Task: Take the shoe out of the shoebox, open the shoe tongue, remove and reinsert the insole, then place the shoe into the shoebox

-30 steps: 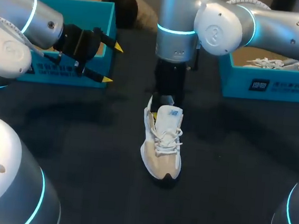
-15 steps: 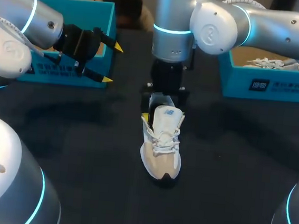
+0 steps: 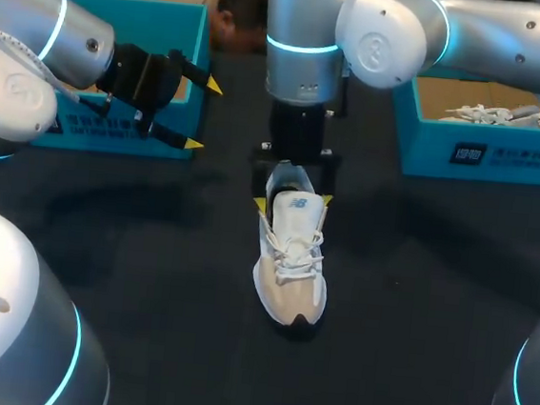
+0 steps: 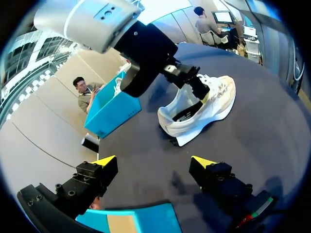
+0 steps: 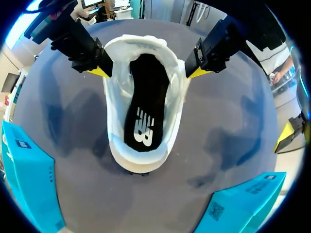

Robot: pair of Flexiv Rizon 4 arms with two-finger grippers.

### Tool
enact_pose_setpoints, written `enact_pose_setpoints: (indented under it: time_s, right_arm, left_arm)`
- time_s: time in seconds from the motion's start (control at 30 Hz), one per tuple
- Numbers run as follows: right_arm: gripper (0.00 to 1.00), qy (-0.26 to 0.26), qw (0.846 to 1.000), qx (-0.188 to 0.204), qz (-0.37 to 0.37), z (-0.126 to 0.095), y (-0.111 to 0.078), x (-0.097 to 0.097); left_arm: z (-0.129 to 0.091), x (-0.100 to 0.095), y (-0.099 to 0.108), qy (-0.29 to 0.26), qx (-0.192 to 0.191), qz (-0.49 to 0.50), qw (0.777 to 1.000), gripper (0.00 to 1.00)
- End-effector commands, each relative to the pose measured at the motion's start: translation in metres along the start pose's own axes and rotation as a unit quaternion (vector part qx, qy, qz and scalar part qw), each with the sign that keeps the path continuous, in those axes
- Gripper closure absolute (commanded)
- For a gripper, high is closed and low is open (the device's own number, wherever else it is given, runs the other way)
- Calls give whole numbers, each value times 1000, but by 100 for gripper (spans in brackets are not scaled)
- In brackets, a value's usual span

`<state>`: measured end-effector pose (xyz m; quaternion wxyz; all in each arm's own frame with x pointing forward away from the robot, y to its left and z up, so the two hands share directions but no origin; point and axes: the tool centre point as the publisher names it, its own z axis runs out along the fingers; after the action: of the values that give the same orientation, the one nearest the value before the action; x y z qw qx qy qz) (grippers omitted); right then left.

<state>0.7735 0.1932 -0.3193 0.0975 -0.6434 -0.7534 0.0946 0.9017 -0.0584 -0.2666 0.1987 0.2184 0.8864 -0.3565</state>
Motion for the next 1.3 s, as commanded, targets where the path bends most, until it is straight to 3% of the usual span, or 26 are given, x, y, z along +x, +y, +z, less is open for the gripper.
enact_pose_setpoints:
  time_s: [0.03,0.47,0.77,0.8,0.83,0.9,1.03,1.3]
  right_arm:
    - [0,-8,1000,-17,9,-11,-11,-3]
    - [0,-47,997,-45,47,-45,-37,-12]
    - [0,-53,996,-43,56,-45,-56,-7]
    - [5,-52,996,-42,57,-44,-57,-6]
    - [26,-52,996,-40,58,-42,-60,-5]
    - [53,-50,996,-42,58,-39,-63,-4]
    - [66,-50,996,-31,62,-28,-65,-3]
    - [64,-45,997,-13,58,-9,-50,0]
  left_arm:
    - [-1,1,0,0,-1,0,1000,0]
    - [-1,1,0,0,-1,0,1000,0]
    - [-1,1,0,0,-1,0,1000,0]
    - [-1,1,0,0,-1,0,1000,0]
    - [-1,1,0,0,-1,0,1000,0]
    - [-1,1,0,0,-1,0,1000,0]
    - [-1,1,0,0,-1,0,1000,0]
    - [-1,1,0,0,-1,0,1000,0]
